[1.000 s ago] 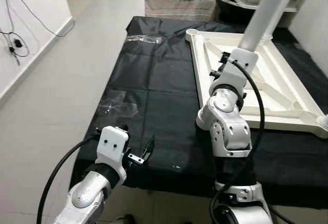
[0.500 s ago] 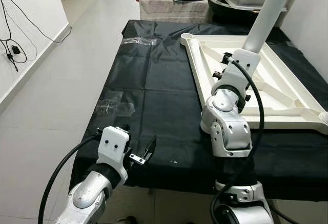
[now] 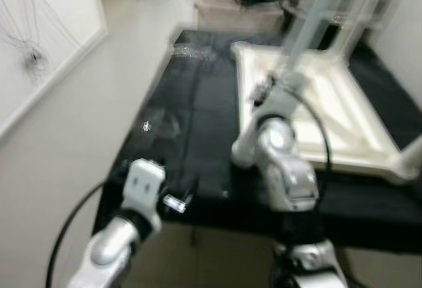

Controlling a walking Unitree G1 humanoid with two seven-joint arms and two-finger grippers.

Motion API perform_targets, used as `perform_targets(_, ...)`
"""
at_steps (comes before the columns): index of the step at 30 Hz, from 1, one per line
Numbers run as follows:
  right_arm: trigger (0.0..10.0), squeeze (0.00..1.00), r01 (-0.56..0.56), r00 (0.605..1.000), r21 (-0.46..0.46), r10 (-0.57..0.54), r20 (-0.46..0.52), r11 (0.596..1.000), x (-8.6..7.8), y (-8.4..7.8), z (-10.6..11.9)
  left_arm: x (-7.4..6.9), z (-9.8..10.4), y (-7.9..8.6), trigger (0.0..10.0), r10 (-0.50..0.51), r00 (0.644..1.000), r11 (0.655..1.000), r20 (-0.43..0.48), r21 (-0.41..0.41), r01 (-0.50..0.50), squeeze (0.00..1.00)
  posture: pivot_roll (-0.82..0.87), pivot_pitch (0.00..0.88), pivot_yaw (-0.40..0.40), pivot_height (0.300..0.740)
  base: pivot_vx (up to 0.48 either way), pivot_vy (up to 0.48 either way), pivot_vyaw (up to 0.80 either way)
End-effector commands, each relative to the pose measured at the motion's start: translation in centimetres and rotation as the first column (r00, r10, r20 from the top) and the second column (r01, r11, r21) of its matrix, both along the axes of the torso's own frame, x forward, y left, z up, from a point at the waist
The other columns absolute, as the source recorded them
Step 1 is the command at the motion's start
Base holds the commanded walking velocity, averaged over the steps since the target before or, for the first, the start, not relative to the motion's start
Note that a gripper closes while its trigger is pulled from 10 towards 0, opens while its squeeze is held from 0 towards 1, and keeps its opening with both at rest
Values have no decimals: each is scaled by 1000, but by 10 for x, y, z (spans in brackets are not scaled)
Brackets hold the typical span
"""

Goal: Building children table

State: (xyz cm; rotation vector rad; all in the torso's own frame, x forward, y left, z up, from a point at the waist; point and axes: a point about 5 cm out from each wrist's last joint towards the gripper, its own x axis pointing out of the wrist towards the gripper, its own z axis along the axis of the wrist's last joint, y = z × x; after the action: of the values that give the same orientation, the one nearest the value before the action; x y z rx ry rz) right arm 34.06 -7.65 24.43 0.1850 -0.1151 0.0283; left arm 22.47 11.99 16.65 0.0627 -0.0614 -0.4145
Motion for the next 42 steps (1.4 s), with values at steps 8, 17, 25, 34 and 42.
perform_targets(8,10000,0,-89,996,93,89,10,992,3,10,-3,-2,-4,-1,10000,-7,1000,1000,-16,11,7,0,100,132,-60,740,0,0,0)
perform_targets(17,10000,0,-173,981,43,168,101,984,12,6,7,-2,-4,-1,10000,-4,1000,1000,-14,9,4,0,96,135,-62,740,0,0,0)
perform_targets(25,10000,0,-288,948,-39,290,132,957,11,16,12,-2,-4,-2,10000,-3,1000,1000,-12,9,3,0,92,141,-65,740,0,0,0)
perform_targets(34,10000,0,-352,920,-143,370,128,925,16,22,11,-3,-3,-2,10000,-2,1000,1000,-11,7,2,0,92,147,-69,740,0,0,0)
perform_targets(42,10000,0,-290,886,-15,274,374,957,1,-18,43,13,21,1,10000,106,990,994,95,-9,-106,0,85,85,-71,740,0,0,-100)
